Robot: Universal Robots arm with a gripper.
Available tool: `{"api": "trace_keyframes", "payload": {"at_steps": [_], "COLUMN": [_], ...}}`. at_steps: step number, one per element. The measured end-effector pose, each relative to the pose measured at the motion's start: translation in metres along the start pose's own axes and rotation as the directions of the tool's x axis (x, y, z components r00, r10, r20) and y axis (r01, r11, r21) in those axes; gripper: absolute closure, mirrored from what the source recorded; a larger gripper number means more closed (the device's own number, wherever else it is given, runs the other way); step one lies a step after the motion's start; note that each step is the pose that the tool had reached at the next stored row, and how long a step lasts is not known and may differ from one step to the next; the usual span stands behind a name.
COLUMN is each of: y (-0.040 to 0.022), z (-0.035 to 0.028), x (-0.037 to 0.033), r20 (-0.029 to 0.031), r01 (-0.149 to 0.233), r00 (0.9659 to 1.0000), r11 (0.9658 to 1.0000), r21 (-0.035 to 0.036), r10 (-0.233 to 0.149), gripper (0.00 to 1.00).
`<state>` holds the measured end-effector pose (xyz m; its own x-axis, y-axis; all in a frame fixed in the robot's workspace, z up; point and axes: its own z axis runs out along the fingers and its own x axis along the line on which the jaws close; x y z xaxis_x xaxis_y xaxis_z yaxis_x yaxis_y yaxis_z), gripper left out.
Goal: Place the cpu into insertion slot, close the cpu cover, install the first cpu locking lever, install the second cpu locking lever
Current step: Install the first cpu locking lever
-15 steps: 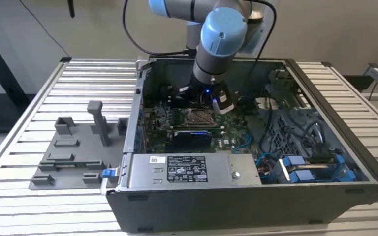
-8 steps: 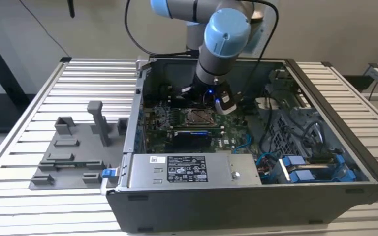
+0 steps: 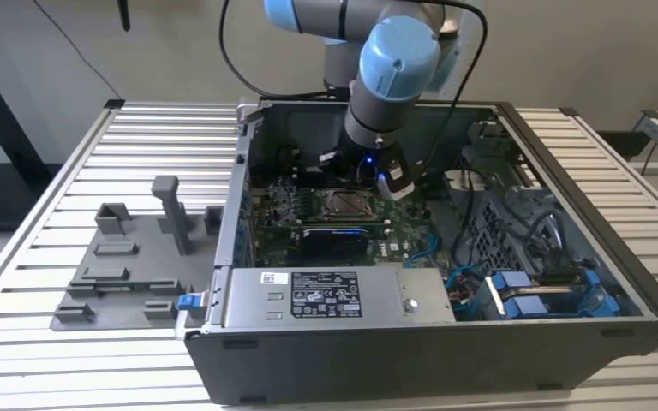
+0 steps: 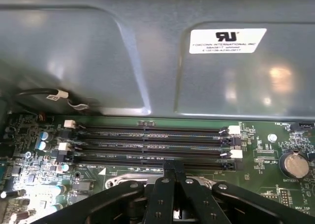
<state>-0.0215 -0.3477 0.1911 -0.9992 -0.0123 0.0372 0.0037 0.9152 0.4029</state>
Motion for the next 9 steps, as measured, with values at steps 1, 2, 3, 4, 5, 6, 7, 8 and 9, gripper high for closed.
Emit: {"api": "trace_keyframes", "payload": {"at_steps": [1, 2, 3, 4, 5, 6, 7, 8, 9], "y": [-0.0001, -0.0001, -0.0002, -0.0002, -0.0003, -0.0003, -0.0004, -0.0004, -0.0004], "z": [0.0001, 0.0002, 0.0003, 0.0004, 0.0005, 0.0006, 0.0007, 0.0008, 0.0008], "x": [-0.0006, -0.0012, -0.0018, -0.0024, -0.003, -0.0035, -0.0041, -0.0046, -0.0051], "r20": [0.0, 0.0, 0.0, 0.0, 0.0, 0.0, 0.0, 0.0, 0.0], "r01": [0.0, 0.0, 0.0, 0.0, 0.0, 0.0, 0.0, 0.0, 0.0], "r00": [1.0, 1.0, 1.0, 1.0, 1.0, 1.0, 1.0, 1.0, 1.0], "r11": [1.0, 1.0, 1.0, 1.0, 1.0, 1.0, 1.0, 1.0, 1.0], "r21": [0.0001, 0.0001, 0.0, 0.0, 0.0001, 0.0, 0.0, 0.0, 0.0], "r10": [0.0, 0.0, 0.0, 0.0, 0.0, 0.0, 0.0, 0.0, 0.0], "gripper": [0.89, 0.89, 0.89, 0.89, 0.89, 0.89, 0.89, 0.89, 0.89]}}
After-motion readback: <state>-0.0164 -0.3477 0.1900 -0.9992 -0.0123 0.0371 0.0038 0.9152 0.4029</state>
